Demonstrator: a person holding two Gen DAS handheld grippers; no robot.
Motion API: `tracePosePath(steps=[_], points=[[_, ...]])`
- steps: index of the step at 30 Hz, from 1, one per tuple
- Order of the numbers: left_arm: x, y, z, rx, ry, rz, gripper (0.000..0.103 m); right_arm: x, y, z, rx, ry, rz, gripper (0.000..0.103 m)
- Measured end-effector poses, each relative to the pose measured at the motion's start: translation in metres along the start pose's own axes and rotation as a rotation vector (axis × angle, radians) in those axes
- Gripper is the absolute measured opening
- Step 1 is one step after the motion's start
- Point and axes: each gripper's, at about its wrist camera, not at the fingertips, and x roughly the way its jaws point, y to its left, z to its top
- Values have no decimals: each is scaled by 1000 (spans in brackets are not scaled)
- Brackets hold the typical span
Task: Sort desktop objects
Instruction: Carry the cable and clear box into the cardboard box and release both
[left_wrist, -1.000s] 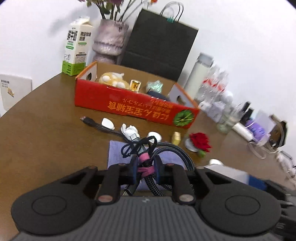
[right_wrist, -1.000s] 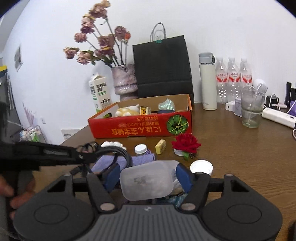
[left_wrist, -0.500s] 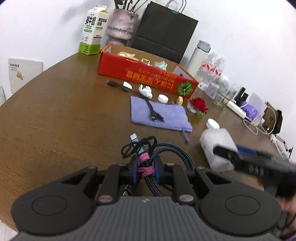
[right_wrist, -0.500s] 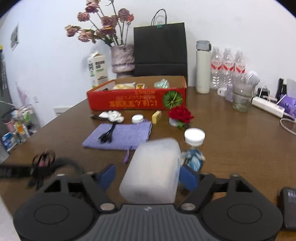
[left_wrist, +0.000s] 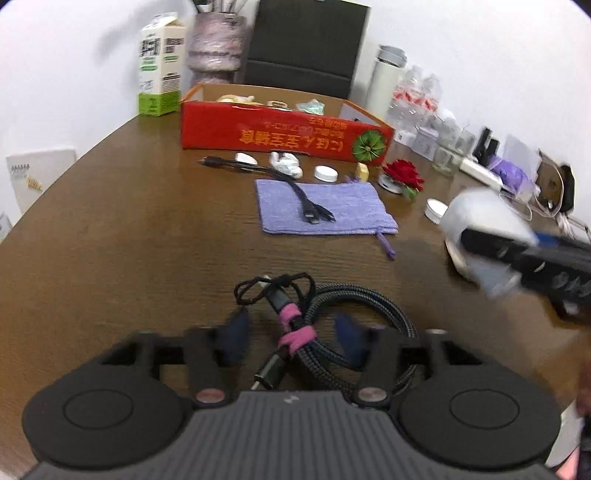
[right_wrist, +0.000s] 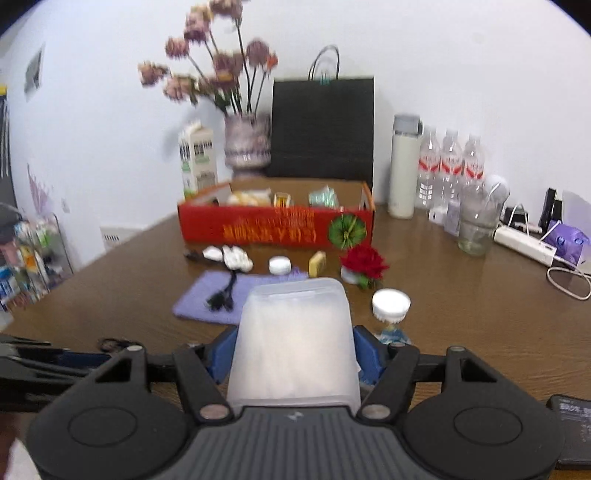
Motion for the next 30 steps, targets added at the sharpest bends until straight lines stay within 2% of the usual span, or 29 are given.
tracePosePath(steps=[1,2,3,5,9,13,16,18,21,25,26,28,30], points=[[1,-3,0,16,-1,21,47,-5,-1,1,4,-8,2,65],[2,-6,0,38,-4,46,25,-10,-1,1,2,-14,6,65],[2,-10,-1,71,-10,59,24,-13,-1,1,3,-20,10,65],[1,-9,-2,60,-16,64,20,-19,-1,-1,5,-32,24,65],[-22,-7,9,-1,-92,-10,17,-31,-5,3,24,-64,65,65],[-48,2,60,-26,-218,-98,17,-34,-24,35,55,-131,117,65],[-49,5,112,4,-297,-102,17,-22,-37,71,45,-186,113,65],[-38,9,151,12,-304,-125,17,-7,-47,101,53,-215,111,65],[-1,17,213,18,-267,-122,17,35,-64,153,83,-201,128,65],[82,36,278,28,-136,-46,18,122,-73,213,61,-81,62,65],[105,41,288,41,-95,-34,18,149,-73,223,61,-41,45,65],[152,59,303,28,-17,36,18,199,-72,235,50,52,18,65],[184,78,306,20,46,62,18,246,-70,241,35,132,-12,65]])
